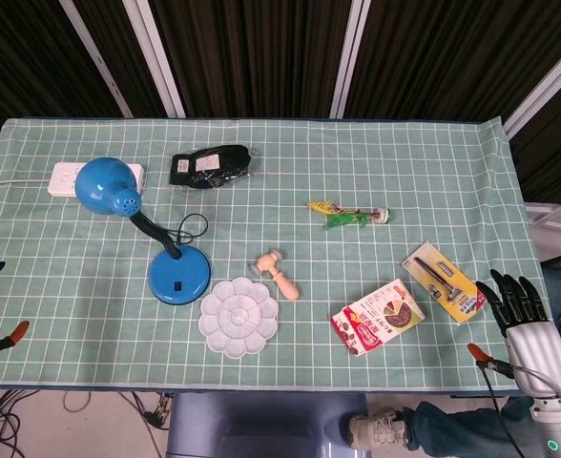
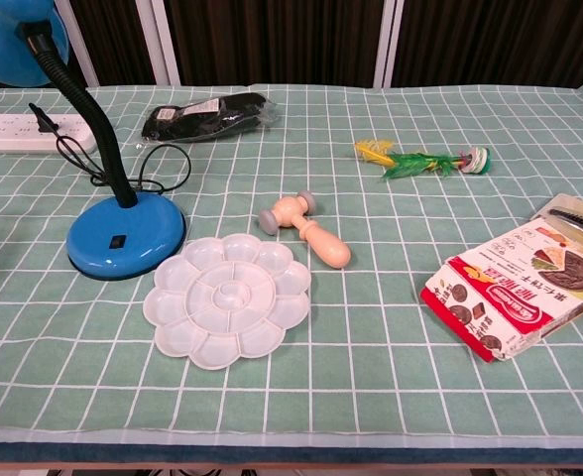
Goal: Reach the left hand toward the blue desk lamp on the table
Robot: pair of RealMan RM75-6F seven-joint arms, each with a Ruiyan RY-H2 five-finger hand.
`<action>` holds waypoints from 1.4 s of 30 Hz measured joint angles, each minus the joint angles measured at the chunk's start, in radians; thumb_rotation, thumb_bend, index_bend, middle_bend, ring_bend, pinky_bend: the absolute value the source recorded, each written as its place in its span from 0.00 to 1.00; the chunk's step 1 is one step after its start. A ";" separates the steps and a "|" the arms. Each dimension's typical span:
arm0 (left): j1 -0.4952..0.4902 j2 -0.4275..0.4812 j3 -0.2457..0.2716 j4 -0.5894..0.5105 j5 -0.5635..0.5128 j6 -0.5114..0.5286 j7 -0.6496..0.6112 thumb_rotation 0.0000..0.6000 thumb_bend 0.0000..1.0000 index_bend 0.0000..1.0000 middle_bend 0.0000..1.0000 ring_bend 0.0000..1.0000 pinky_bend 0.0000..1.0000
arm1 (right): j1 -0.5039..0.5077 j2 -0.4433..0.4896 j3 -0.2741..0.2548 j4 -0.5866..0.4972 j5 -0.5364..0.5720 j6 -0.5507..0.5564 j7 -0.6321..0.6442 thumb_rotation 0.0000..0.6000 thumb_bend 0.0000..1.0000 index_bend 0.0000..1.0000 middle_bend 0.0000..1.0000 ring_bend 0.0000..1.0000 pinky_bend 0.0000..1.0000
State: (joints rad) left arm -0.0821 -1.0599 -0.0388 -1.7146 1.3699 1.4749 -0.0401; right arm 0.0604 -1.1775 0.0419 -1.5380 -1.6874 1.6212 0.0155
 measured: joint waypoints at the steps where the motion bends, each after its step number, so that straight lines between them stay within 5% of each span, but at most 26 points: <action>1: 0.001 0.000 -0.001 0.000 0.001 0.000 -0.001 1.00 0.22 0.09 0.04 0.00 0.05 | 0.000 -0.001 0.000 0.001 0.000 0.000 0.000 1.00 0.17 0.12 0.03 0.02 0.00; 23: 0.007 0.007 0.000 -0.005 0.026 -0.013 -0.011 1.00 0.26 0.03 0.04 0.00 0.06 | 0.001 0.000 0.000 0.000 0.024 -0.013 -0.014 1.00 0.17 0.12 0.03 0.02 0.00; 24: 0.005 0.009 0.002 -0.005 0.030 -0.018 -0.013 1.00 0.28 0.03 0.05 0.02 0.09 | 0.000 0.000 0.001 -0.001 0.026 -0.013 -0.014 1.00 0.17 0.12 0.03 0.02 0.00; 27: 0.002 0.007 0.003 -0.004 0.045 -0.017 -0.013 1.00 0.39 0.03 0.17 0.24 0.41 | -0.001 0.000 0.003 -0.004 0.031 -0.012 -0.015 1.00 0.17 0.12 0.03 0.02 0.00; 29: 0.000 -0.001 0.002 -0.001 0.059 -0.011 -0.010 1.00 0.48 0.04 0.31 0.44 0.63 | -0.001 -0.001 0.003 -0.005 0.033 -0.013 -0.017 1.00 0.17 0.12 0.03 0.02 0.00; 32: -0.008 -0.037 0.001 0.009 0.088 -0.003 -0.004 1.00 0.59 0.05 0.51 0.64 0.81 | -0.002 -0.003 0.003 -0.007 0.038 -0.016 -0.023 1.00 0.17 0.12 0.03 0.02 0.00; 38: -0.059 -0.139 0.005 0.034 0.122 -0.071 0.002 1.00 0.74 0.08 0.75 0.79 0.92 | -0.001 -0.004 0.001 -0.004 0.029 -0.012 -0.029 1.00 0.17 0.12 0.03 0.02 0.00; 42: -0.114 -0.193 0.004 0.041 0.108 -0.179 0.035 1.00 0.76 0.08 0.77 0.81 0.92 | -0.002 -0.005 0.002 -0.002 0.036 -0.014 -0.030 1.00 0.17 0.12 0.03 0.02 0.00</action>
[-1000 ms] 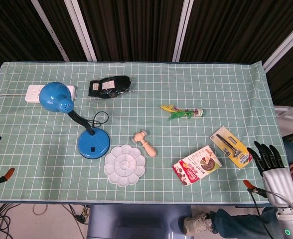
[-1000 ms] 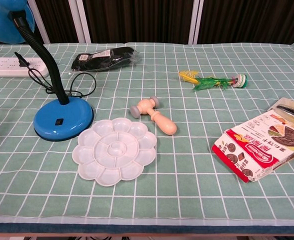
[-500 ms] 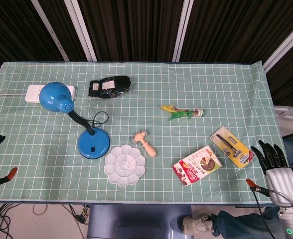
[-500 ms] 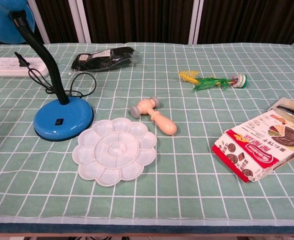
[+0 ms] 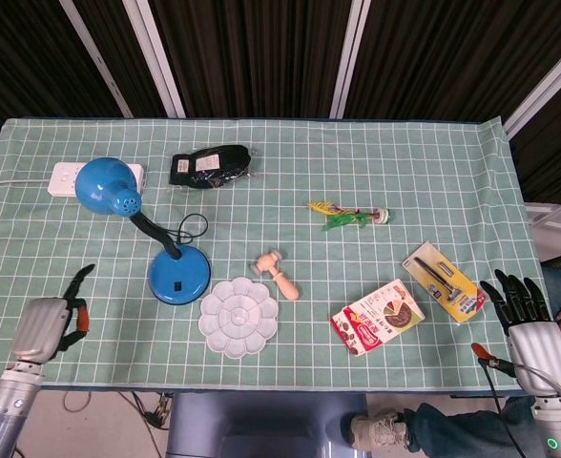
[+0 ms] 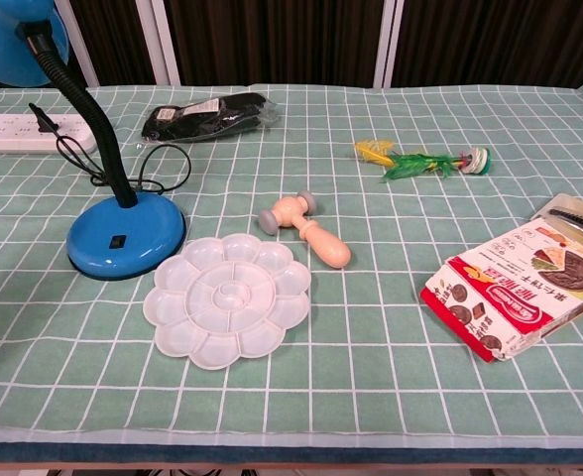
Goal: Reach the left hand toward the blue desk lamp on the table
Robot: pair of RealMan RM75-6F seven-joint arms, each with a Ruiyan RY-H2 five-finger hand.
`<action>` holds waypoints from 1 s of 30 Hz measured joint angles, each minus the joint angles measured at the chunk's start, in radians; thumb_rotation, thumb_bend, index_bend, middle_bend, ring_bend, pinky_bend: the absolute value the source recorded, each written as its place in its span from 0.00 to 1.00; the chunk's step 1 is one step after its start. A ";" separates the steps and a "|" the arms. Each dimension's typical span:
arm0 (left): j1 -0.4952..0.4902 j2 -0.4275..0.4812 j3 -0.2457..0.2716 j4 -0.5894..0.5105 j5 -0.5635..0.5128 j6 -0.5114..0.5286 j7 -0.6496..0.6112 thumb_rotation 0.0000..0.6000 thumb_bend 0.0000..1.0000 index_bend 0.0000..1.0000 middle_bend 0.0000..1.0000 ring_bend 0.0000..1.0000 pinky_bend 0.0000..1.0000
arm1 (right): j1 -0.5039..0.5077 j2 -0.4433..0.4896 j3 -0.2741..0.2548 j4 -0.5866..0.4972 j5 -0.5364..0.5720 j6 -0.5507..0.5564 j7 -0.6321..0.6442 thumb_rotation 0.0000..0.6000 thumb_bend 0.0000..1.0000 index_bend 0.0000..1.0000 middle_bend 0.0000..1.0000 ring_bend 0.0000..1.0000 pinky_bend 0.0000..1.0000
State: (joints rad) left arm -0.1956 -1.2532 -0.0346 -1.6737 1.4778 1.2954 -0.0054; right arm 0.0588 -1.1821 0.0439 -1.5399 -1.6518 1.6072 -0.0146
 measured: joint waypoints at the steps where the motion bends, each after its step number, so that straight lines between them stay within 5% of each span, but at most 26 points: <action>1: -0.012 -0.009 0.000 -0.001 -0.007 -0.026 0.012 1.00 0.76 0.08 0.77 0.82 0.92 | 0.000 0.000 0.001 0.000 0.002 0.000 0.000 1.00 0.17 0.12 0.03 0.02 0.00; 10: -0.114 -0.086 -0.003 -0.028 -0.106 -0.200 0.202 1.00 0.76 0.08 0.79 0.82 0.92 | -0.002 0.003 0.004 -0.004 0.015 -0.003 -0.007 1.00 0.17 0.12 0.03 0.02 0.00; 30: -0.185 -0.206 -0.019 -0.024 -0.293 -0.250 0.402 1.00 0.76 0.12 0.78 0.82 0.92 | -0.004 0.005 0.011 -0.016 0.037 -0.011 -0.020 1.00 0.17 0.12 0.03 0.02 0.00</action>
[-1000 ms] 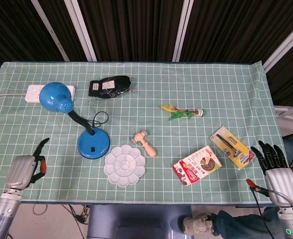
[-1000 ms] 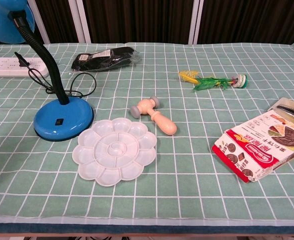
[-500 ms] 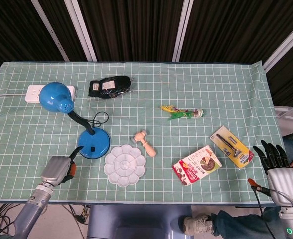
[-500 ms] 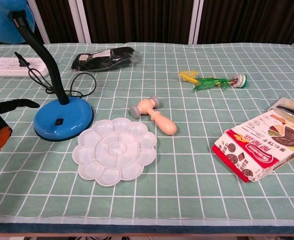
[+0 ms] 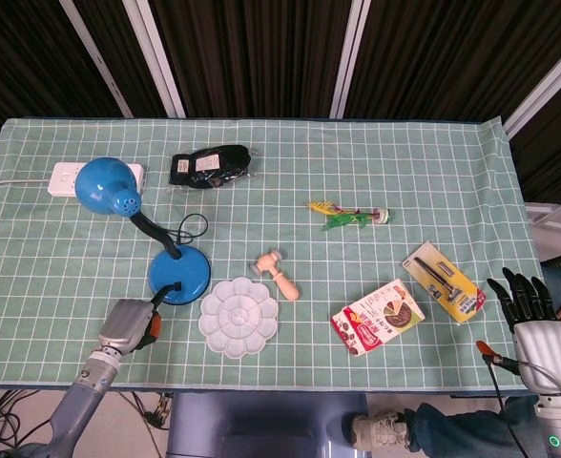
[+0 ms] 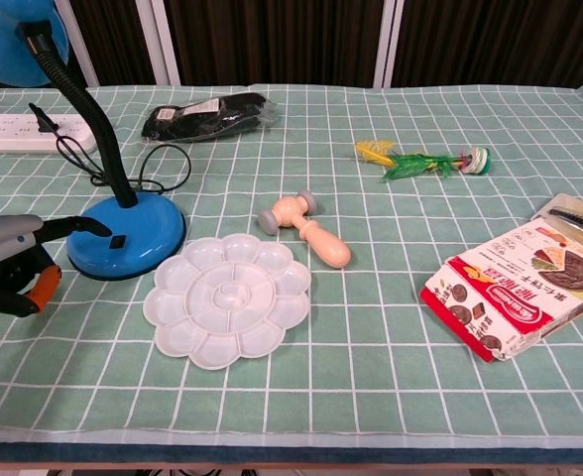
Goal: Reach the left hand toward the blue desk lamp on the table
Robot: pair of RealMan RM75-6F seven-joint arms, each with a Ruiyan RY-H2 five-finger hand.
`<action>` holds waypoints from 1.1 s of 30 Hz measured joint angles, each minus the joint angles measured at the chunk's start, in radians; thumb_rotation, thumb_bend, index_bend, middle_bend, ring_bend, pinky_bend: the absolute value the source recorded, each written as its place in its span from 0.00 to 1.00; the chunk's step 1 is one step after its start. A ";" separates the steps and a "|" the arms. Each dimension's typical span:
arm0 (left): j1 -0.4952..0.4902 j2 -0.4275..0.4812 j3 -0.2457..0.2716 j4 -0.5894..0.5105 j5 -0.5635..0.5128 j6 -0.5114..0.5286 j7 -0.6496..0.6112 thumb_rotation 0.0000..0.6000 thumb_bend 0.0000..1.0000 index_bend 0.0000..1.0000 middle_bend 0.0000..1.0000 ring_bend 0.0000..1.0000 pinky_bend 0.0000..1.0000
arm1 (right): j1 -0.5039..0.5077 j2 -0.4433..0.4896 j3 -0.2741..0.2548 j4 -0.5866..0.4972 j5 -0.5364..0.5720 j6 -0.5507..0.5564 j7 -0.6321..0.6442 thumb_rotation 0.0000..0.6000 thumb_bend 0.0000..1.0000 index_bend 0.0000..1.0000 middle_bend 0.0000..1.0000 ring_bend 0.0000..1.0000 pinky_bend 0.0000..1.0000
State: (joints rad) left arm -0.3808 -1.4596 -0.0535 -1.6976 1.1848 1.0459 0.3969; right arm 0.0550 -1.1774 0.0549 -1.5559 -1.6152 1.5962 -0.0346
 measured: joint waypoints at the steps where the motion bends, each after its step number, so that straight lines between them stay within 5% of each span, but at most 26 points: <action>1: -0.002 -0.002 0.000 0.001 -0.003 0.000 0.004 1.00 0.76 0.12 0.78 0.82 0.92 | 0.000 0.000 0.000 0.000 0.000 0.000 0.000 1.00 0.17 0.12 0.03 0.02 0.00; 21: -0.030 -0.020 0.009 0.011 -0.044 0.004 0.037 1.00 0.76 0.14 0.78 0.82 0.92 | -0.001 0.001 0.003 -0.005 0.010 -0.003 -0.004 1.00 0.17 0.12 0.03 0.02 0.00; 33: -0.040 -0.027 0.025 0.018 -0.045 0.016 0.071 1.00 0.76 0.31 0.78 0.82 0.92 | -0.001 0.000 0.003 -0.005 0.009 -0.003 -0.003 1.00 0.17 0.12 0.03 0.02 0.00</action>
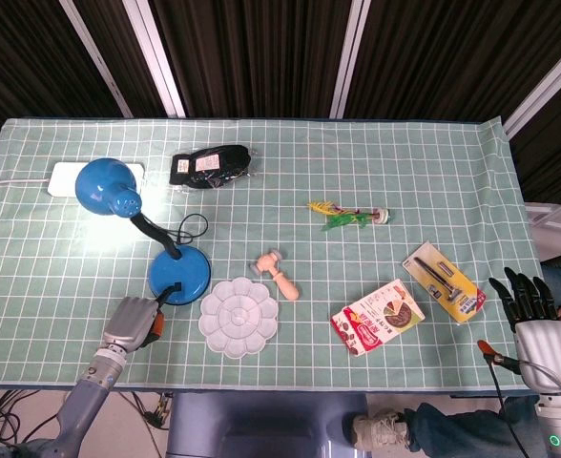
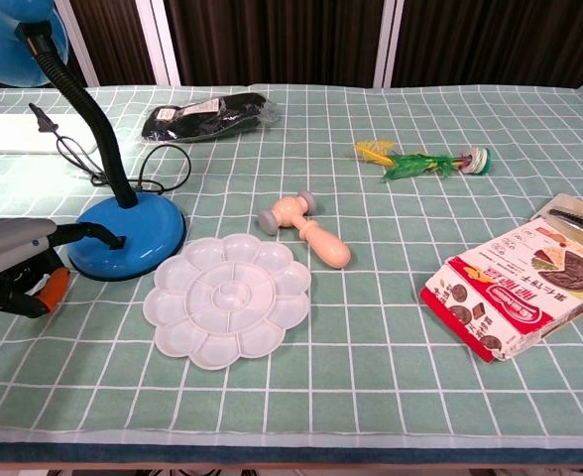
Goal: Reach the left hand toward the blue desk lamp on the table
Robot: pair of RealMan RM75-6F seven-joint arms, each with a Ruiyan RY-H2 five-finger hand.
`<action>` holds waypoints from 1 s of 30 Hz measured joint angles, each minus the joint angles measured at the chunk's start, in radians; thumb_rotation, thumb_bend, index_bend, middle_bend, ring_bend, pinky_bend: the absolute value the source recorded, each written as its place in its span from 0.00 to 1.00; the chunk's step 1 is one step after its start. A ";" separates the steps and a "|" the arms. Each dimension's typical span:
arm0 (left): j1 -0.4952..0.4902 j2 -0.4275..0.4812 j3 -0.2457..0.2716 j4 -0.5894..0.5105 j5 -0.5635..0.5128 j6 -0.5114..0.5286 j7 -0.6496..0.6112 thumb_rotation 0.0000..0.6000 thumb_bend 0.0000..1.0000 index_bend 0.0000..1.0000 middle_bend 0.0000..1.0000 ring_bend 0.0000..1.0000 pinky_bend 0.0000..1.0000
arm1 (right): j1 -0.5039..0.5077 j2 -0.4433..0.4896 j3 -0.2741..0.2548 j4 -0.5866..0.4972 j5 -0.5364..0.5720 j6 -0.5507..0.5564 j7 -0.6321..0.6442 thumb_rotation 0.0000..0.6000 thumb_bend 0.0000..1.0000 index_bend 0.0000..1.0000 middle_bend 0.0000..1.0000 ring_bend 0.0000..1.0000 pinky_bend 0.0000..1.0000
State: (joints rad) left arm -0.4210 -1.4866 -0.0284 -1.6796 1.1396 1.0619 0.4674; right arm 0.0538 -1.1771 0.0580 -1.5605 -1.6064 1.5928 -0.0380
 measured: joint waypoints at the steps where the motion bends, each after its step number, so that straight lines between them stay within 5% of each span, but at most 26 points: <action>1: 0.000 -0.001 0.002 0.000 0.003 0.005 0.005 1.00 0.76 0.31 0.77 0.82 0.92 | 0.000 0.000 0.000 0.000 0.000 0.000 0.000 1.00 0.17 0.12 0.03 0.02 0.00; 7: 0.006 0.005 0.004 -0.014 0.012 0.045 0.024 1.00 0.72 0.27 0.70 0.76 0.89 | 0.000 -0.001 0.000 0.001 0.001 0.000 -0.002 1.00 0.17 0.12 0.03 0.02 0.00; 9: 0.012 0.020 -0.002 -0.037 0.025 0.075 0.022 1.00 0.65 0.22 0.59 0.64 0.79 | 0.000 -0.001 0.000 0.000 0.003 -0.002 -0.002 1.00 0.17 0.12 0.03 0.02 0.00; 14: 0.047 0.090 -0.025 -0.115 0.097 0.205 -0.011 1.00 0.50 0.16 0.31 0.30 0.33 | 0.000 0.001 0.001 -0.002 0.005 -0.004 -0.002 1.00 0.17 0.12 0.03 0.02 0.00; 21: 0.159 0.314 -0.036 -0.235 0.197 0.410 -0.129 1.00 0.36 0.13 0.15 0.11 0.17 | 0.000 0.001 -0.002 -0.005 0.003 -0.006 -0.008 1.00 0.17 0.12 0.03 0.02 0.00; 30: 0.296 0.476 0.047 -0.221 0.263 0.465 -0.362 1.00 0.31 0.10 0.06 0.02 0.08 | 0.000 -0.001 -0.002 -0.008 0.003 -0.008 -0.017 1.00 0.17 0.12 0.03 0.02 0.00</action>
State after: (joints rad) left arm -0.1253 -1.0107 0.0184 -1.9010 1.4022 1.5274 0.1050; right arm 0.0539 -1.1783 0.0556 -1.5680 -1.6034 1.5850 -0.0549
